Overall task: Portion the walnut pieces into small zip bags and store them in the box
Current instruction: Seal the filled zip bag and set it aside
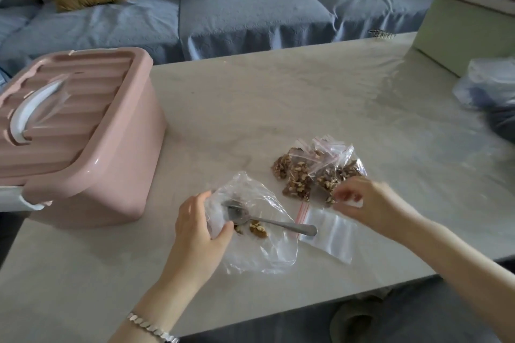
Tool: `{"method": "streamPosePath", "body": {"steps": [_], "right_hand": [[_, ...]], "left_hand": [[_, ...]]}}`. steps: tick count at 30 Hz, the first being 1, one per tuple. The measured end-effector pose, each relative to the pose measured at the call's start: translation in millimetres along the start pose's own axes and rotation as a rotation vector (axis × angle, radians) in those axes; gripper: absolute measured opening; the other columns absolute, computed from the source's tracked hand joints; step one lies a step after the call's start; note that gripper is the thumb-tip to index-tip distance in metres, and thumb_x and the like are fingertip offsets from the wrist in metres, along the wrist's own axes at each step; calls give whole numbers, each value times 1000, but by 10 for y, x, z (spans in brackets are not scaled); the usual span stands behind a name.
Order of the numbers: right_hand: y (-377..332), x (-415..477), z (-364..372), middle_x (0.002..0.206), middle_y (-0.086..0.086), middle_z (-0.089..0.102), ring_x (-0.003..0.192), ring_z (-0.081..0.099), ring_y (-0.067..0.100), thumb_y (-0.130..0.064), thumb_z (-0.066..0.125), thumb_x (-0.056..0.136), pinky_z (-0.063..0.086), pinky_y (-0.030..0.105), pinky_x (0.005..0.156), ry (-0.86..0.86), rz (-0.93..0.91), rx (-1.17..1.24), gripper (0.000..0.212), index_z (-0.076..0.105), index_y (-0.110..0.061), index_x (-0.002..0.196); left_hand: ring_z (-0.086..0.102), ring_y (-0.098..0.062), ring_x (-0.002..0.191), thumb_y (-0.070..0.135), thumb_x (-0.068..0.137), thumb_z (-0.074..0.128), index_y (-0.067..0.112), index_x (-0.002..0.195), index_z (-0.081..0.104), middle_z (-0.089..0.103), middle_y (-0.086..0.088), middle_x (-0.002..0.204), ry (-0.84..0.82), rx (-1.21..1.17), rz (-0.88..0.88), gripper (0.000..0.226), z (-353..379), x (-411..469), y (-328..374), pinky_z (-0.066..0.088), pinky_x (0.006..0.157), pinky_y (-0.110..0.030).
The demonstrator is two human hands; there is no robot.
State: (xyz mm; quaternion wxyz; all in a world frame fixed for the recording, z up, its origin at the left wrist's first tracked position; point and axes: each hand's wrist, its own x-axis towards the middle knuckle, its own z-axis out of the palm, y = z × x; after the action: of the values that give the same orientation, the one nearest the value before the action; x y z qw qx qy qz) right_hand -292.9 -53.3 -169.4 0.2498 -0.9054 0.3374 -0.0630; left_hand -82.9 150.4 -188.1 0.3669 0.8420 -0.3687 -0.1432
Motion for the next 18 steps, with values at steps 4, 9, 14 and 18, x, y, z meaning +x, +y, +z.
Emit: {"method": "streamPosePath", "body": {"steps": [4,9,14,18], "right_hand": [[-81,-158,331,134,-10,43,124,40,10,-46,62,82,33,22,99,-221,89,-272,56,44,-28,132],[51,-177,452,96,-5,59,87,56,14,-28,72,78,43,20,70,-96,375,12,39,57,-18,112],[230,-185,396,70,-4,60,60,52,7,-15,74,75,39,7,46,14,522,226,17,69,-9,90],[109,-168,402,90,-4,57,77,54,11,-35,78,70,40,15,59,-121,447,93,34,55,-24,92]], "left_hand": [[30,-15,131,16,82,65,17,135,36,33,-1,138,-15,-8,-13,61,0,-21,-23,21,97,-16],[28,-13,132,17,83,65,18,135,36,33,2,138,-9,-19,-13,60,-17,-28,-24,20,98,-16],[27,-12,133,17,84,64,17,136,34,32,2,139,-13,-28,-26,60,-25,-28,-40,20,97,-16],[28,-13,133,16,83,64,16,135,36,33,1,138,-6,-38,-36,59,-9,-49,-50,21,97,-17]]}}
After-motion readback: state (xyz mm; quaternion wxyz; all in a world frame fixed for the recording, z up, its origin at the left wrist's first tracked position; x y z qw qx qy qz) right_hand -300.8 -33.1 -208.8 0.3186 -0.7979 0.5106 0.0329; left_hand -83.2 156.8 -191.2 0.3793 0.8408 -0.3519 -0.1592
